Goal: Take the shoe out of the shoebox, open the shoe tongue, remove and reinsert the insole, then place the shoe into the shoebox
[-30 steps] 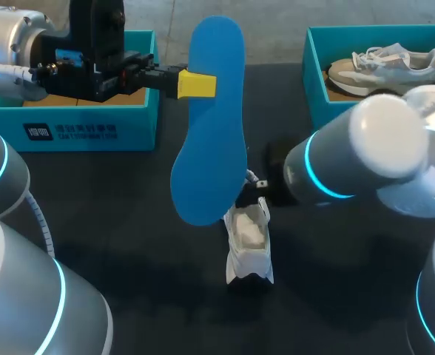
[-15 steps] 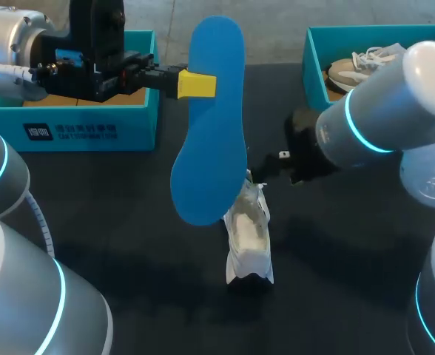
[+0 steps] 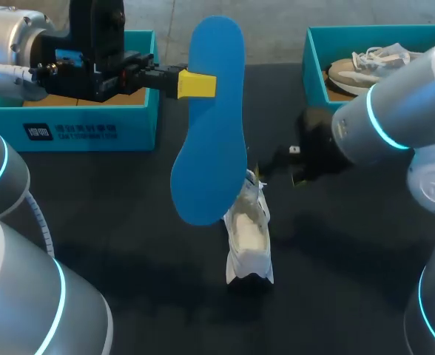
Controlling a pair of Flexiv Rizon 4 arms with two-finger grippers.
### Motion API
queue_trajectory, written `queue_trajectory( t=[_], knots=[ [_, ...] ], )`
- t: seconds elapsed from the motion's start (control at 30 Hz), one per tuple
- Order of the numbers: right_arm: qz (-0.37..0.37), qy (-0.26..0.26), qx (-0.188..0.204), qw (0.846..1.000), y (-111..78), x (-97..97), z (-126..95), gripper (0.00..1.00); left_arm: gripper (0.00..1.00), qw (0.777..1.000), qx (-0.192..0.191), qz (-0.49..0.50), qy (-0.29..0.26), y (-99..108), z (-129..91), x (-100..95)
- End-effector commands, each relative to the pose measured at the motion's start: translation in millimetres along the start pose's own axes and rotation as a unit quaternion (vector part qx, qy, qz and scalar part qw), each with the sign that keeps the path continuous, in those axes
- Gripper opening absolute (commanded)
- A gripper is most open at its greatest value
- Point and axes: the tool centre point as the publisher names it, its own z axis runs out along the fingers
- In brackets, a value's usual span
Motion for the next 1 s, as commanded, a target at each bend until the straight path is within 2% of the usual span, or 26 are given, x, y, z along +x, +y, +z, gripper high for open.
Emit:
queue_trajectory(
  t=[0.03, 0.3, 0.67, 0.8, 1.0],
  knots=[
    [0.018, 0.052, 0.010, 0.998, 5.0, -5.4, -14, 1.00, 0.00, 1.000, 0.000, 0.000, 0.001, 0, 1, -0.2],
    [0.031, 0.099, 0.016, 0.994, 13.7, -1.9, -36, 1.00, 0.00, 1.000, 0.000, 0.000, 0.001, 0, 1, -0.2],
    [0.059, 0.180, -0.004, 0.982, 18.5, 6.1, -65, 1.00, 0.00, 1.000, 0.000, 0.000, 0.001, 0, 1, -0.2],
    [0.057, 0.218, -0.003, 0.974, 19.0, 11.7, -70, 1.00, 0.00, 1.000, 0.000, 0.000, 0.001, 0, 1, -0.2],
    [0.059, 0.237, 0.004, 0.970, 19.2, 15.5, -72, 1.00, 0.00, 1.000, 0.000, 0.000, 0.001, 0, 1, -0.2]
  ],
)
